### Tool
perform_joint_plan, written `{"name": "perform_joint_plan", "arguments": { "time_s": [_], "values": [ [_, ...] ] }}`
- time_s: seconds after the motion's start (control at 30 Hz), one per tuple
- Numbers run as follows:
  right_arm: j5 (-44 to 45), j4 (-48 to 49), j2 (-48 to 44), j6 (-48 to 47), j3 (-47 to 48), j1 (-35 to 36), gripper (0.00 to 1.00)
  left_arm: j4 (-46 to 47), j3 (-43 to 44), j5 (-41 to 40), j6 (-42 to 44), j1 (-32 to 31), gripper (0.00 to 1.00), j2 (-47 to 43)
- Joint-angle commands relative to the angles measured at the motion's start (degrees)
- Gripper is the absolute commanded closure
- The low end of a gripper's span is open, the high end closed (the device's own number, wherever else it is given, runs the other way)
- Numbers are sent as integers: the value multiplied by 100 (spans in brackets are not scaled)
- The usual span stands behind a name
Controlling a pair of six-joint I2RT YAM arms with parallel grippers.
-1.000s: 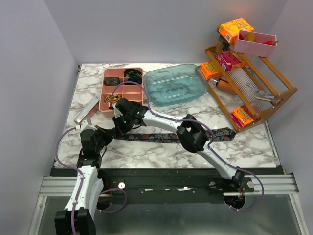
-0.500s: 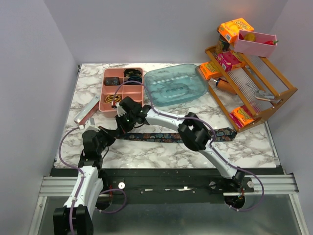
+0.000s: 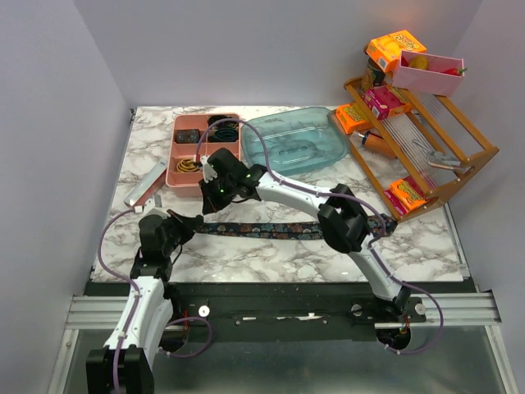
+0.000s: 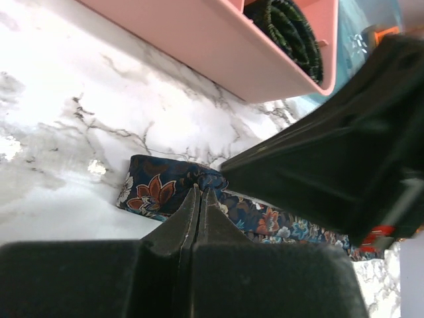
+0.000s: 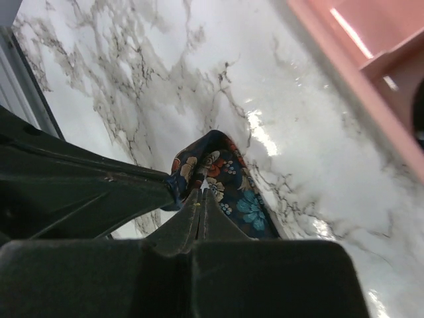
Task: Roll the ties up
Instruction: Roll the tie at the center of the board.
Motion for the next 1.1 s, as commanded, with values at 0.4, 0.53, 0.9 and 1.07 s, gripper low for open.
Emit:
{"name": "perform_joint_plan", "arguments": {
  "time_s": [0.4, 0.53, 0.9, 1.07],
  "values": [
    [354, -77, -552, -282, -446, -70, 100, 368, 183, -419, 21, -636, 100, 815],
    [354, -69, -499, -273, -437, -62, 100, 544, 262, -507, -32, -760, 100, 1219],
    [187, -51, -393, -246, -481, -71, 99, 737, 315, -578, -155, -804, 59, 1598],
    [196, -7, -411, -255, -507, -62, 100, 922, 262, -525, -260, -822, 53, 1703]
  ]
}}
